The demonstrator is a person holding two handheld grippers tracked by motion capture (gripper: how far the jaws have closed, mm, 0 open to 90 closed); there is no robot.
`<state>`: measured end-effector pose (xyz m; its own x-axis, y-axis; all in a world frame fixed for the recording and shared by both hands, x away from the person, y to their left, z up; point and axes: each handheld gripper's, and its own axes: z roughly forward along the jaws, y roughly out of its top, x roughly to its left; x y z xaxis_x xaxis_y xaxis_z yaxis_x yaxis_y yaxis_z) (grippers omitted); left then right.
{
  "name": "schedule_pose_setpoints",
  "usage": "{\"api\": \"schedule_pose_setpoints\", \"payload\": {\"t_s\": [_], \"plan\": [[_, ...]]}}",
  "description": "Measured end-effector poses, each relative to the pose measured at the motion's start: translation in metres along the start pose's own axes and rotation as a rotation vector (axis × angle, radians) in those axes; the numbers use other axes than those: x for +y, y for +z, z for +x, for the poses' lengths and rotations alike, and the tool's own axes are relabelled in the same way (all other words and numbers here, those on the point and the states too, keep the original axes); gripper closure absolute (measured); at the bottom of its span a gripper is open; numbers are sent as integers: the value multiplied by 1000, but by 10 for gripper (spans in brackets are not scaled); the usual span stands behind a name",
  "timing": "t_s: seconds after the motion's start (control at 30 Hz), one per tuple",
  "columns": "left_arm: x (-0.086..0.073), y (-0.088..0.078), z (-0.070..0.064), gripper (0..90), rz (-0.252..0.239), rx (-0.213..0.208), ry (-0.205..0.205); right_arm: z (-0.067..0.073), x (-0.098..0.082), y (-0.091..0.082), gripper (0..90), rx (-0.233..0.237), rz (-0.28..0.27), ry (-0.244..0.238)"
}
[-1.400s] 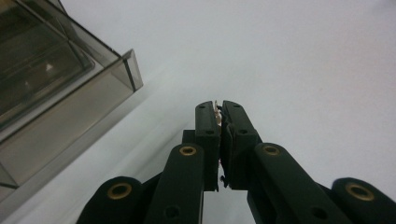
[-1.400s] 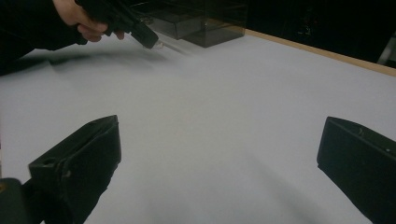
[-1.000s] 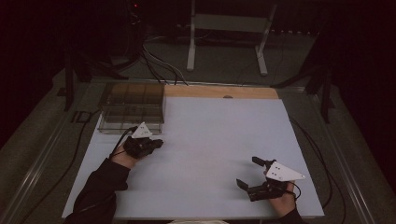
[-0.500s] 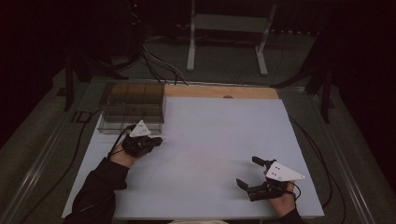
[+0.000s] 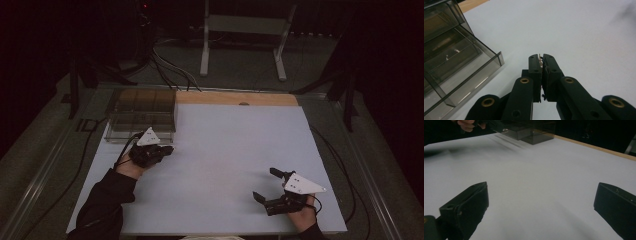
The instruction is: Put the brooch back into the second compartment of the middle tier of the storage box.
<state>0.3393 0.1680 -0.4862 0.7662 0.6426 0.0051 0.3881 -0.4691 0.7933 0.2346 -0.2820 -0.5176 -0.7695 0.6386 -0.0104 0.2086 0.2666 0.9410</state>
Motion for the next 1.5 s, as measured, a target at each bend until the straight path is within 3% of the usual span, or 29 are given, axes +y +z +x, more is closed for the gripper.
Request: {"api": "schedule_pose_setpoints", "payload": {"t_s": [1.5], "plan": [[-3,-36,30,875,-93,123,-78,-1,0,1,0,-2,8,2]]}}
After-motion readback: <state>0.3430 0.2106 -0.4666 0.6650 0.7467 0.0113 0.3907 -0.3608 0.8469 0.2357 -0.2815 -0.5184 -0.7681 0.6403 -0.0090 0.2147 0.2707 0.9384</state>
